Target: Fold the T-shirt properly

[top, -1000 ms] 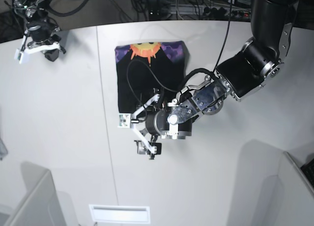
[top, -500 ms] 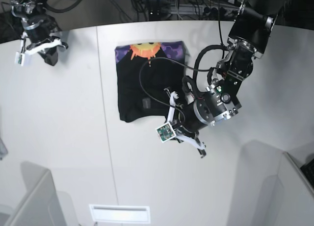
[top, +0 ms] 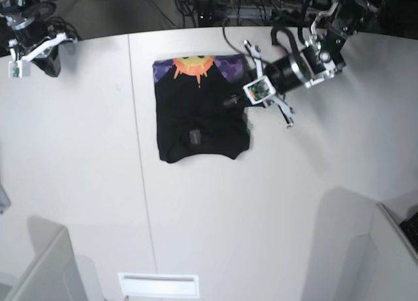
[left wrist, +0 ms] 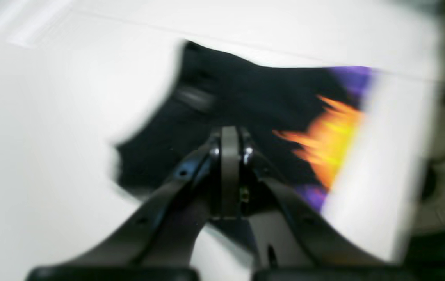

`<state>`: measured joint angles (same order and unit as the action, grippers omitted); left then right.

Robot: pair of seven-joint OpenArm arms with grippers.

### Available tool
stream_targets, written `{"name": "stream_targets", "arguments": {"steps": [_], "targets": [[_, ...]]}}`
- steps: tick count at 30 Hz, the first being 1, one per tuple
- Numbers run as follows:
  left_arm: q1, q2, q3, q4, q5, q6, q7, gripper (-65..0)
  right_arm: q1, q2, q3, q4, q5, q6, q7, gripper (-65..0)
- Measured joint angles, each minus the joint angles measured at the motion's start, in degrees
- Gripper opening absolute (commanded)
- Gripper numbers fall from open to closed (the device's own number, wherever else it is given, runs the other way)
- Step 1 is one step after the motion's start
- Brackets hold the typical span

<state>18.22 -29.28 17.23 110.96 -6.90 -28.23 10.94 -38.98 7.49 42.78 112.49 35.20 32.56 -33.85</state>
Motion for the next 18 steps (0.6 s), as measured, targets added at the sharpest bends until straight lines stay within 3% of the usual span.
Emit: {"name": "stream_targets", "arguments": {"steps": [3,8,12,18], "targets": [[6.88,0.17,-4.48,0.44,-0.33,3.45,-3.28,-65.0,-2.25,0.94,0.02,0.59,-8.24,0.07,0.28,-65.0],[15.56,0.35,-12.02,0.59,-0.37,3.41,-3.04,-65.0,-3.96,0.50,-0.46,1.03,-18.56,0.44,0.50,-65.0],[21.92,0.37,-15.17,0.66,-0.44,3.80,-3.28,-65.0,-6.78,0.68,-0.52,1.05,-20.04,0.48,0.28,-65.0],[33.42,0.44,-16.31,0.37,-0.37,3.93,-2.97,-65.0,-9.05,0.68,-0.52,1.03,-20.13,0.50,-10.56,-65.0]]}}
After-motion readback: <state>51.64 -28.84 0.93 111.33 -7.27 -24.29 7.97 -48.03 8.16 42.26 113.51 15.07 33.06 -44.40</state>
